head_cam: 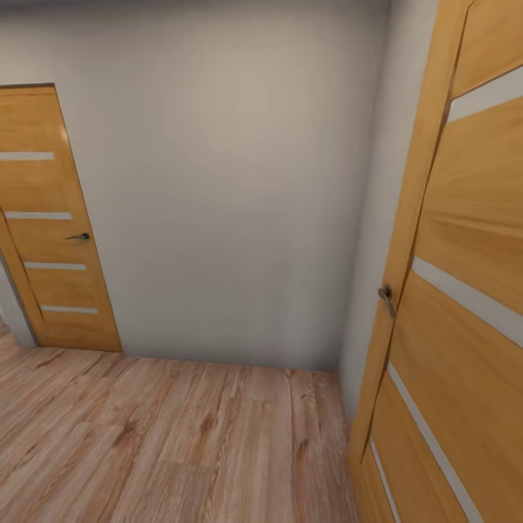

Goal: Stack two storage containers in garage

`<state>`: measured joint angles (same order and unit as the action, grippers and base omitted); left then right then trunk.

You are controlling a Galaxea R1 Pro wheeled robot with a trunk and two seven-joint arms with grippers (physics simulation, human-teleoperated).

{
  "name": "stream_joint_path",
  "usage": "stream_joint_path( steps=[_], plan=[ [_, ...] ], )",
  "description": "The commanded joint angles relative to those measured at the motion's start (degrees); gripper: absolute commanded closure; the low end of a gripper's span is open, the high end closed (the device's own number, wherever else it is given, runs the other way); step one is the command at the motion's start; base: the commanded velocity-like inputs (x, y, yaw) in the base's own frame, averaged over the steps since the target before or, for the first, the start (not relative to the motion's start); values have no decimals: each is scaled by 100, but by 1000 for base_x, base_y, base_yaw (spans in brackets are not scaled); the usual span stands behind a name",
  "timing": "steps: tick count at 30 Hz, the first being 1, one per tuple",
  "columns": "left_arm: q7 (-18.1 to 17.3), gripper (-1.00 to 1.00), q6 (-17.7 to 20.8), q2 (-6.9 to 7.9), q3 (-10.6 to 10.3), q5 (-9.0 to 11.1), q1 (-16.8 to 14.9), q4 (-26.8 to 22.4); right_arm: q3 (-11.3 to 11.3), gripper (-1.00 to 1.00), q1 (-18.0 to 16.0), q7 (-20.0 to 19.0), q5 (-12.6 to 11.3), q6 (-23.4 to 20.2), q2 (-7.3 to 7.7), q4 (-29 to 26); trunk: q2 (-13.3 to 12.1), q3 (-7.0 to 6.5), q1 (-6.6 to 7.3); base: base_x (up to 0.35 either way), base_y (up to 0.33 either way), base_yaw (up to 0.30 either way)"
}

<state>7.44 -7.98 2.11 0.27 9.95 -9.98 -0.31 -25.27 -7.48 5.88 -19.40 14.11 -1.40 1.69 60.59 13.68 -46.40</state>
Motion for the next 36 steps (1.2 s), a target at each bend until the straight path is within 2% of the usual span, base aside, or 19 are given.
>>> stream_joint_path(
  steps=[1,36],
  plan=[
    [3,-100,-20,0,-1,33,-4,4,-48,-100,-8,10,-42,30,-3,19,4,7,-4,322,0,0],
    [3,-100,-20,0,-1,33,-4,4,-54,-100,-8,10,-37,31,-1,20,4,7,-4,322,0,0]
  ],
)
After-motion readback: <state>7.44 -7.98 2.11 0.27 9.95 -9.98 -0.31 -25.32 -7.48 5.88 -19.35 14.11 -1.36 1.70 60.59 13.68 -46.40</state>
